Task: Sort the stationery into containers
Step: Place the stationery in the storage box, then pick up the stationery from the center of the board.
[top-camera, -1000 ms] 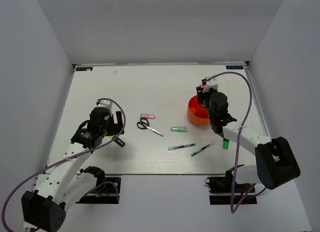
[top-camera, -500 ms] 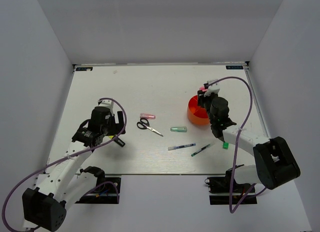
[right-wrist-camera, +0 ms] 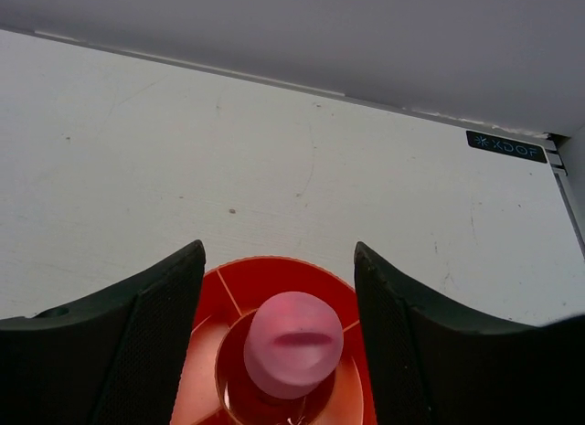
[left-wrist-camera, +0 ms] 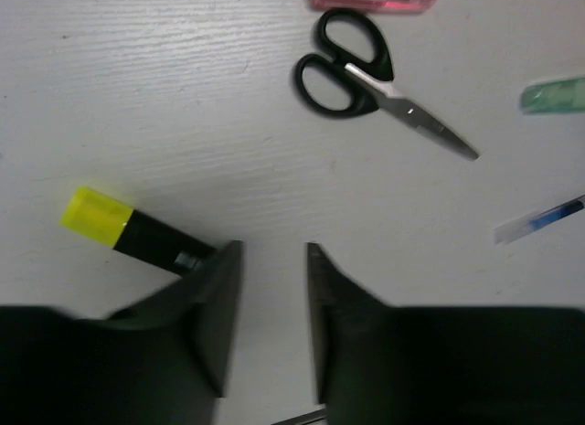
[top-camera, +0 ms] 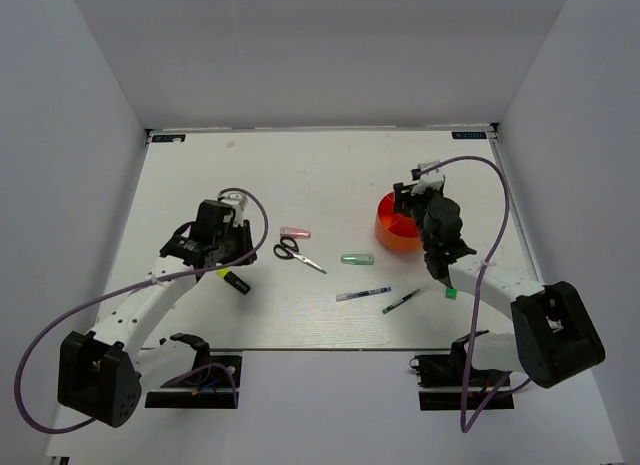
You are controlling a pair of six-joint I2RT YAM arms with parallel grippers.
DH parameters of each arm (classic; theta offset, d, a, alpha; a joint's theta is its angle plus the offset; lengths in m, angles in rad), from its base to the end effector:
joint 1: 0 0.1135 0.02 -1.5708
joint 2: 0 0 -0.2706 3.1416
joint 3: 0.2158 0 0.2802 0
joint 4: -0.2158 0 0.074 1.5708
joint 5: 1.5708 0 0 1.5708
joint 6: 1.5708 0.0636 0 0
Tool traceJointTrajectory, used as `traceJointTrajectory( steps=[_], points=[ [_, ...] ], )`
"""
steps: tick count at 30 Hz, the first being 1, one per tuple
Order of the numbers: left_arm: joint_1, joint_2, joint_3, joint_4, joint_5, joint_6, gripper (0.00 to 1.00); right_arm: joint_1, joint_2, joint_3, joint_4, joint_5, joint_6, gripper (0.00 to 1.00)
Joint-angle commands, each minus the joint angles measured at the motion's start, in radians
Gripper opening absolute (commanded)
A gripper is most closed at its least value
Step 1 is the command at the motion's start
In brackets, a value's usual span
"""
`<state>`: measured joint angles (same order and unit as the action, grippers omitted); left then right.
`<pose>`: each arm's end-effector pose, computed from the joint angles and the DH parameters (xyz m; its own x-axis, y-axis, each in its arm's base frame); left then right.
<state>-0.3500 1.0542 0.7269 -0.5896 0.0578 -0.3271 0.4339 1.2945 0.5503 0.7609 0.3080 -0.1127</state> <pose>0.2321 -0.0886 0.2085 -0.8267 -0.0397 -0.5613 0.1159 0.9641 -0.2389 0.3010 0.1182 0.2348 0.0292 -0.1046 -0.9941 -0.1231 0.9866 -0.1074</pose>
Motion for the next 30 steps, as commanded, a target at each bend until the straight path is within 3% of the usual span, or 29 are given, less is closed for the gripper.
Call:
traceJointTrajectory(
  steps=[1,3,4,5,6,7,8,9,10,12,13,14,15,16,17,21,26,30],
  points=[
    [0.002,0.048,0.101,0.05,0.083,0.01,0.35,-0.006,-0.057,-0.018,0.066,0.002,-0.01,0.69],
    [-0.01,0.105,0.14,0.051,0.103,0.029,0.14,-0.001,-0.099,-0.016,0.033,-0.015,-0.05,0.53],
    [-0.027,0.151,0.207,0.042,0.106,0.083,0.12,-0.001,-0.13,0.002,0.006,-0.033,-0.08,0.44],
    [-0.038,0.176,0.235,0.036,0.112,0.114,0.12,-0.003,-0.145,0.016,-0.155,-0.081,-0.099,0.15],
    [-0.05,0.253,0.282,0.022,0.184,0.153,0.18,-0.003,-0.17,0.036,-0.254,-0.107,-0.114,0.0],
    [-0.055,0.282,0.305,0.005,0.203,0.236,0.27,-0.001,-0.182,0.165,-0.375,-0.133,-0.123,0.0],
    [-0.064,0.308,0.357,-0.006,0.223,0.306,0.42,-0.012,-0.179,0.21,-0.684,-0.285,-0.155,0.0],
    [-0.084,0.396,0.409,-0.044,0.229,0.35,0.67,-0.015,-0.184,0.258,-0.746,-0.353,-0.178,0.0],
    [-0.09,0.429,0.439,-0.061,0.232,0.412,0.74,-0.014,-0.187,0.288,-0.811,-0.48,-0.238,0.2],
    [-0.112,0.557,0.561,-0.122,0.221,0.505,0.83,-0.012,-0.207,0.329,-1.083,-0.663,-0.347,0.85],
    [-0.121,0.587,0.587,-0.154,0.205,0.525,0.84,-0.014,-0.224,0.335,-1.18,-0.77,-0.376,0.85],
    [-0.133,0.618,0.612,-0.165,0.197,0.58,0.84,-0.014,-0.231,0.347,-1.227,-0.834,-0.395,0.82],
    [-0.145,0.689,0.671,-0.182,0.18,0.595,0.83,-0.014,-0.256,0.344,-1.28,-0.858,-0.412,0.4],
    [-0.153,0.717,0.69,-0.191,0.151,0.614,0.79,-0.014,-0.27,0.338,-1.288,-0.882,-0.409,0.12],
    [-0.17,0.739,0.709,-0.214,0.127,0.629,0.76,-0.015,-0.306,0.312,-1.29,-0.894,-0.412,0.0],
    [-0.201,0.881,0.796,-0.223,0.053,0.749,0.61,-0.017,-0.354,0.241,-1.24,-0.902,-0.444,0.0],
    [-0.208,0.951,0.844,-0.217,0.045,0.796,0.6,-0.017,-0.327,0.249,-1.266,-0.886,-0.461,0.0],
    [-0.21,0.989,0.855,-0.194,0.048,0.812,0.66,-0.017,-0.317,0.25,-1.272,-0.882,-0.467,0.0]
  ],
)
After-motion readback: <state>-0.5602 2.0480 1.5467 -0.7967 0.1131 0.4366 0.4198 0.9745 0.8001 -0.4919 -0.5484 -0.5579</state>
